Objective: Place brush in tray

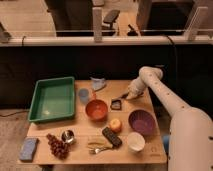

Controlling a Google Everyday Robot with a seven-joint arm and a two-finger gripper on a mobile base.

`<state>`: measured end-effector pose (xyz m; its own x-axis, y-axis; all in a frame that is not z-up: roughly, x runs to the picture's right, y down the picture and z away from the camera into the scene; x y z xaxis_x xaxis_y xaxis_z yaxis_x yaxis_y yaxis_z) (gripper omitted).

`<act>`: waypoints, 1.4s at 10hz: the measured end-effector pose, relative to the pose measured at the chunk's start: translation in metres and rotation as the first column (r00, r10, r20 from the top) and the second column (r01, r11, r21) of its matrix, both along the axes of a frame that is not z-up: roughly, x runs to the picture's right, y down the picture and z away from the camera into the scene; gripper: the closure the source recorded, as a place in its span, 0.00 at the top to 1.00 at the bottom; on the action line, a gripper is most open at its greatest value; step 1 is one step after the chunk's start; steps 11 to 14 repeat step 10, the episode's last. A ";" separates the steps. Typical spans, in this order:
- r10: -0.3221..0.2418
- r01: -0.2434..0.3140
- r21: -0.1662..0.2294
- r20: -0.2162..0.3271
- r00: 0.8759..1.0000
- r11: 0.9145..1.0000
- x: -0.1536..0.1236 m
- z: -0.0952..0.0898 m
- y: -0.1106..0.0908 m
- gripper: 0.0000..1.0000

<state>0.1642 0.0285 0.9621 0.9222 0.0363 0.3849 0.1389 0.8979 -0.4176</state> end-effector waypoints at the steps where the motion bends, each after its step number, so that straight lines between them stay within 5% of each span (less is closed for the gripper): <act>1: -0.006 0.006 0.006 0.001 1.000 1.000 -0.001 -0.009 -0.007 0.00; 10: -0.072 0.072 0.015 -0.004 0.997 0.997 -0.012 -0.055 -0.039 0.00; 14: -0.072 0.072 0.015 -0.004 0.997 0.997 -0.012 -0.055 -0.039 0.00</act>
